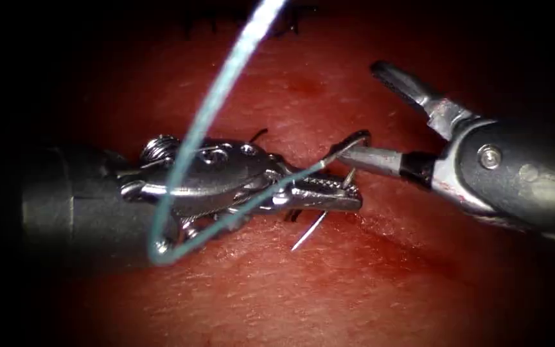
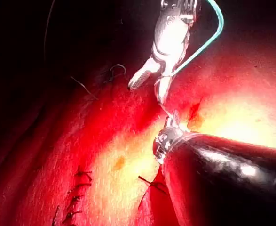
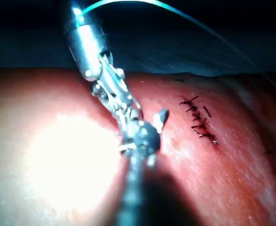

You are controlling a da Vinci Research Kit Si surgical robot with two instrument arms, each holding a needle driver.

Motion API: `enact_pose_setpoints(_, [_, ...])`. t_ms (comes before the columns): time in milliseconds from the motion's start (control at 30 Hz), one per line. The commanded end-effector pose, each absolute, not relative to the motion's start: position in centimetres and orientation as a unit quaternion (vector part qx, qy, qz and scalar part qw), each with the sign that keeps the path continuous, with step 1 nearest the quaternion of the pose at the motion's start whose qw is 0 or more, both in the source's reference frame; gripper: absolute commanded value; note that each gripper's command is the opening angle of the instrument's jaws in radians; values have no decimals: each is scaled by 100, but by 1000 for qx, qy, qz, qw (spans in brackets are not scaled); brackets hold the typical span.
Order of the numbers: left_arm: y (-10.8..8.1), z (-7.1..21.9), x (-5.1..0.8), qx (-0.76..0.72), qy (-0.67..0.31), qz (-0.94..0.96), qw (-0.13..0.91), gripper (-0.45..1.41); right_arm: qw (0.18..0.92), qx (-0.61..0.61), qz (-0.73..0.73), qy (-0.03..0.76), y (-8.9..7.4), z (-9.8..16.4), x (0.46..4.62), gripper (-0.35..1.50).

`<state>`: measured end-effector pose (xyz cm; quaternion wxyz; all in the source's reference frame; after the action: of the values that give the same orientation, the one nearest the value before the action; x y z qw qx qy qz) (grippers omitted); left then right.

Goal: Wound Closure
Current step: Left hand places needle in right hand

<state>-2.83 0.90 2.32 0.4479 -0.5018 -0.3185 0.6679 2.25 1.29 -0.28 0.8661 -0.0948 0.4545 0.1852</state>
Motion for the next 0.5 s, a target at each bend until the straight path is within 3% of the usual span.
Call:
enact_pose_setpoints(33, [90, 237, -289, -502, -318, 668, 448, -45, 867, -96, 184, 453, 126, -21, 231, 39])
enact_pose_setpoints(133, [90, 237, -289, -501, -316, 668, 450, -45, 868, -102, 177, 452, 124, -22, 233, 22])
enact_pose_setpoints(167, [90, 237, -289, -501, -315, 668, 451, -45, 869, -103, 175, 452, 123, -23, 234, 4])
enact_pose_setpoints(200, [90, 237, -289, -502, -311, 671, 449, -45, 871, -112, 162, 450, 118, -24, 235, -35])
enact_pose_setpoints(500, [87, 235, -289, -503, -302, 674, 448, -45, 875, -200, 123, 423, 108, -38, 236, -35])
